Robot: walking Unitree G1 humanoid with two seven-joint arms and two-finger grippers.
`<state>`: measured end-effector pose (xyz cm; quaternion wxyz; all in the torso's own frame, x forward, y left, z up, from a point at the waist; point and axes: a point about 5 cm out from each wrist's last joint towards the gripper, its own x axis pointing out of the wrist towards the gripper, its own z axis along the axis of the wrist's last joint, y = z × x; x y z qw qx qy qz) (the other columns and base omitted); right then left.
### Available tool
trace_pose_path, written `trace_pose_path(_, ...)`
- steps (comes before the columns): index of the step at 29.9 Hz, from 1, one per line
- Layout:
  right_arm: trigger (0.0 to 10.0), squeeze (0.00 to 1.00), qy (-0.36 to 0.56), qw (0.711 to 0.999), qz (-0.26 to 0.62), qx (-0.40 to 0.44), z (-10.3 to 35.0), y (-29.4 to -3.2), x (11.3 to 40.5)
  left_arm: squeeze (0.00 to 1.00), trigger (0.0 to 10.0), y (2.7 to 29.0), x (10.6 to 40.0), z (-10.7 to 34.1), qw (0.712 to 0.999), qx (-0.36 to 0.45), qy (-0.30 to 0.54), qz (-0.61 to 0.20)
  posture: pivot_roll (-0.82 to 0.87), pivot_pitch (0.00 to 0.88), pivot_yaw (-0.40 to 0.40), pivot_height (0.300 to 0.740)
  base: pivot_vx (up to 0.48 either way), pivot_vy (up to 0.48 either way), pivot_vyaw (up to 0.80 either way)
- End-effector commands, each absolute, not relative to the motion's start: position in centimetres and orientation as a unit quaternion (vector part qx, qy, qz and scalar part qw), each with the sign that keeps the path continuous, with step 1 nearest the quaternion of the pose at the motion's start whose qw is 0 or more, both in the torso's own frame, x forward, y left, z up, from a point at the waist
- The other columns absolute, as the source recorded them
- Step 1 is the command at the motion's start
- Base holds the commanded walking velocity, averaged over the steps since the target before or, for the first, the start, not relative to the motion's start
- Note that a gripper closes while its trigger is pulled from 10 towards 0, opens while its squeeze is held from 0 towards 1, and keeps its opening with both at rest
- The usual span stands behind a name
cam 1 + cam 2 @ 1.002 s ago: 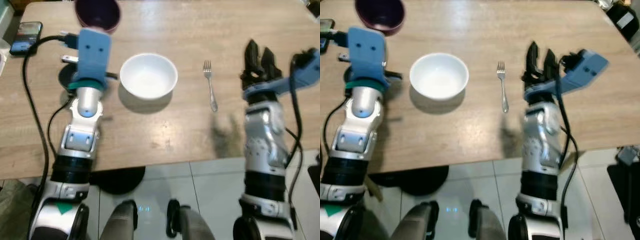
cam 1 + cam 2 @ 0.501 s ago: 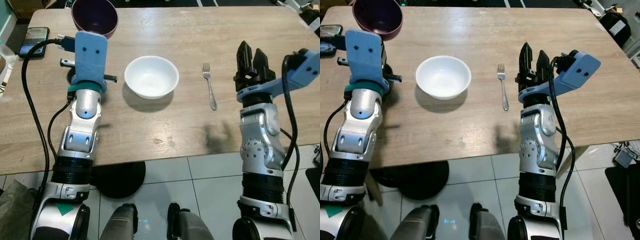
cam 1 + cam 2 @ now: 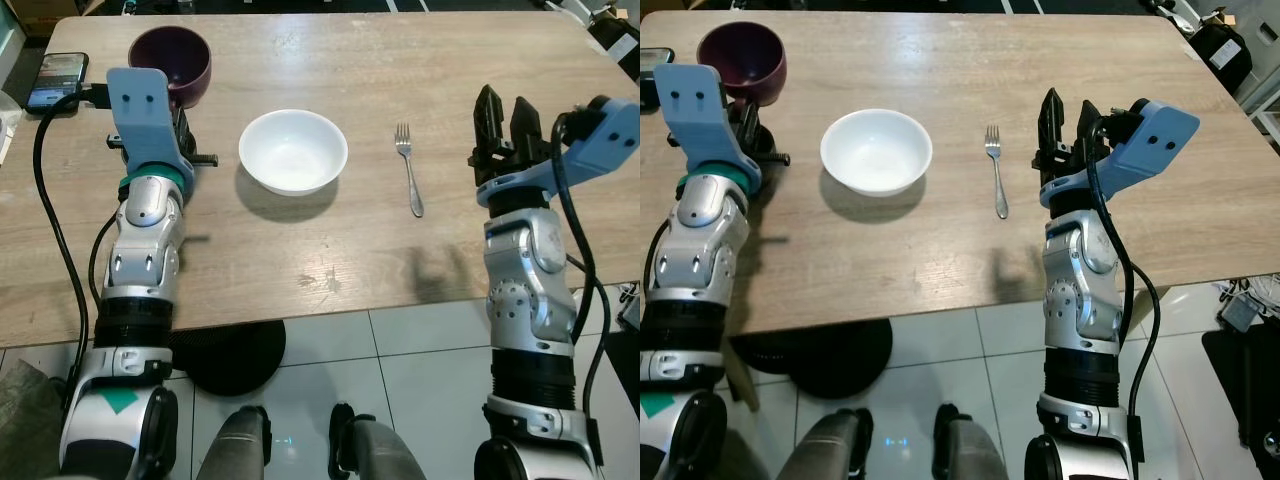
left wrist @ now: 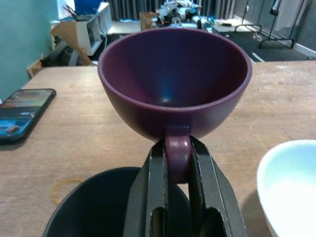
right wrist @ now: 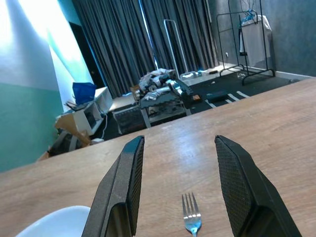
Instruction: Setting the table
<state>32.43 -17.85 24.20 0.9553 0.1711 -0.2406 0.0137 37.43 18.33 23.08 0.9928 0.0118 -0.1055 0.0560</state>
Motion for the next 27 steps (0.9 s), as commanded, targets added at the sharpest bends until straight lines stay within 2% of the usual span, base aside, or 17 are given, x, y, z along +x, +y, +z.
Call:
trace_pose_path(1, 10.0, 0.0, -0.25, 0.954, 0.008, 0.164, 24.5, -18.3, 32.2, 0.0, 10.0, 18.4, 37.8, 23.2, 0.992, 0.017, -0.112, 0.055, 0.13, 0.181, 0.003, 0.74, 0.0, 0.0, 0.0)
trace_pose_path(13, 10.0, 0.0, -0.247, 0.955, 0.009, 0.162, 24.5, -18.2, 31.9, 0.0, 10.0, 18.3, 39.0, 23.8, 0.993, 0.022, -0.107, 0.039, 0.12, 0.197, -0.006, 0.74, 0.0, 0.0, 0.0)
trace_pose_path(17, 10.0, 0.0, -0.246, 0.956, 0.013, 0.162, 24.5, -17.9, 32.0, 0.0, 10.0, 16.4, 39.7, 23.8, 0.994, 0.025, -0.104, 0.005, 0.12, 0.197, -0.006, 0.74, 0.0, 0.0, 0.0)
trace_pose_path(23, 10.0, 0.0, -0.246, 0.956, 0.014, 0.163, 24.6, -17.8, 32.0, 0.0, 10.0, 15.3, 40.0, 23.2, 0.995, 0.036, -0.089, -0.008, 0.11, 0.197, -0.005, 0.74, 0.0, 0.0, 0.0)
trace_pose_path(27, 10.0, 0.0, -0.245, 0.956, 0.014, 0.163, 24.5, -17.8, 31.9, 0.05, 10.0, 14.7, 40.2, 23.7, 0.995, 0.045, -0.09, -0.022, 0.11, 0.193, 0.001, 0.74, 0.0, 0.0, 0.0)
